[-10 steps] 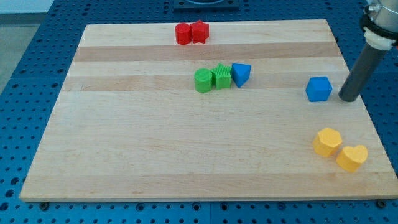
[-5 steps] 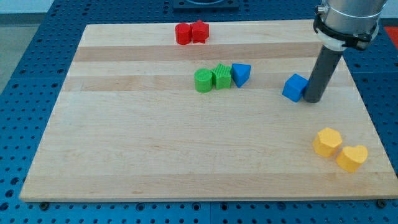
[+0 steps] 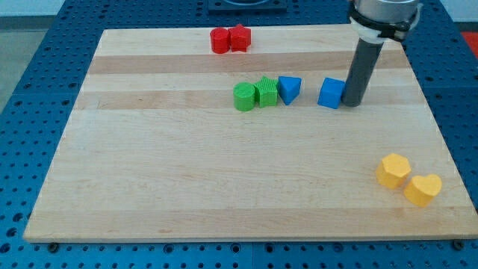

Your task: Push the blue cube into the blue triangle

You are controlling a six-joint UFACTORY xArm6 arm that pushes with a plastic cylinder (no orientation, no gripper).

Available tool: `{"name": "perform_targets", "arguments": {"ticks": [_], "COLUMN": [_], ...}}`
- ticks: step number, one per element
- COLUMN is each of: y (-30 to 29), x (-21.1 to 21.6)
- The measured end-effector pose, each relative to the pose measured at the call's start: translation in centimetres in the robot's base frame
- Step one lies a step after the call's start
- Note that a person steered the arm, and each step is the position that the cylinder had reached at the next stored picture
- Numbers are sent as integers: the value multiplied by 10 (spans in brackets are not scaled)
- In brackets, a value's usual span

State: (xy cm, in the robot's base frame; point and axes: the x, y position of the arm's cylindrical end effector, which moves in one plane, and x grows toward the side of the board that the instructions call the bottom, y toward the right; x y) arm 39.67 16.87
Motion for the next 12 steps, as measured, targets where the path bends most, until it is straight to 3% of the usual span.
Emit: {"name": "perform_targets", "arguments": {"ticks": [12], "y": [-25], "x": [-21]}}
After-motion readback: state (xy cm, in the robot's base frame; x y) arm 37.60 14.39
